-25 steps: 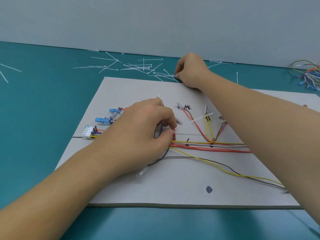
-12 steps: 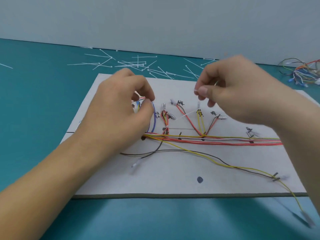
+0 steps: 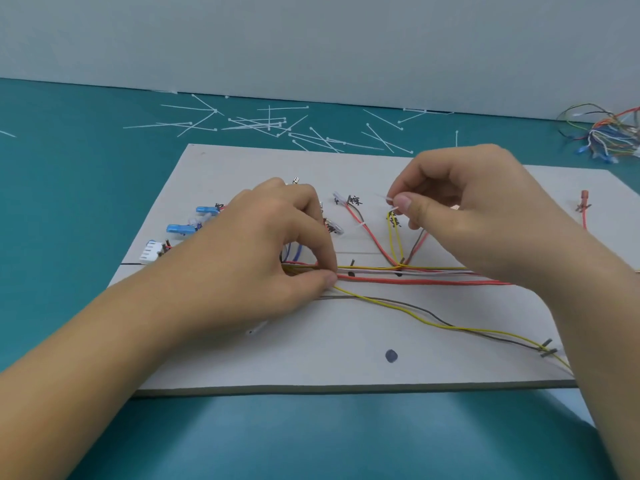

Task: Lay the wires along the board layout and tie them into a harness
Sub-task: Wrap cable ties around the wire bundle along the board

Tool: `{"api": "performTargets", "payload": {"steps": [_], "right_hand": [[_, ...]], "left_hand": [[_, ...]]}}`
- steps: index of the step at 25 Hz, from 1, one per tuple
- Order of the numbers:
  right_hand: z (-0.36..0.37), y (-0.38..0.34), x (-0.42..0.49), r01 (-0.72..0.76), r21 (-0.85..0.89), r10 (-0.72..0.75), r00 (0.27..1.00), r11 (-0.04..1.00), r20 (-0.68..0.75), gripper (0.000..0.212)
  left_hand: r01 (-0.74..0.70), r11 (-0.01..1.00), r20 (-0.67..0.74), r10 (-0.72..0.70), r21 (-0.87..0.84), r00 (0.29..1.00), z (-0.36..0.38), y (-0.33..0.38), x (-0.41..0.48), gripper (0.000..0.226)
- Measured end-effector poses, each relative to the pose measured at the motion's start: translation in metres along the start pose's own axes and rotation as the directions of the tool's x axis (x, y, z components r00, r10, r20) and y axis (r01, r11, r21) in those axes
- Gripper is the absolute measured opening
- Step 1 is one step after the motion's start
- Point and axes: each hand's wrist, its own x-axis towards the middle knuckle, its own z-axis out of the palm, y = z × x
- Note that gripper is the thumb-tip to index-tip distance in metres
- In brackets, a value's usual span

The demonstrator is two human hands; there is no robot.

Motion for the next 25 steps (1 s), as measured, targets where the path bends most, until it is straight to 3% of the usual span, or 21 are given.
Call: {"api": "performTargets", "payload": {"steps": [6,14,20,25], "right_hand": [[-0.008,-0.001,-0.004,0.038,0.173,-0.036,0.999,0.984,-0.014,0.019],[-0.010,-0.003,-0.006,-0.025,0.054,0.016,0.988,0.998,0.155,0.027],[-0.010,-0.007,-0.011,-0.062,-0.099,0.093,0.934,0.993,0.346,0.026],[-0.008,-0.011,-0.013,-0.061,-0.117,0.100,0.925,0.991,0.366,0.022]], "left_hand": [[-0.006,1.000,-0.002,0.006,-0.012,1.000,0.001,-0.001,0.001,0.005],[-0.035,0.999,-0.008,0.035,-0.009,0.999,0.000,0.004,0.001,0.034],[0.053,0.998,0.040,-0.052,-0.026,0.998,-0.009,0.007,-0.003,0.014],[0.012,0.997,0.153,0.001,-0.082,0.988,-0.018,0.014,-0.008,0.014]]}}
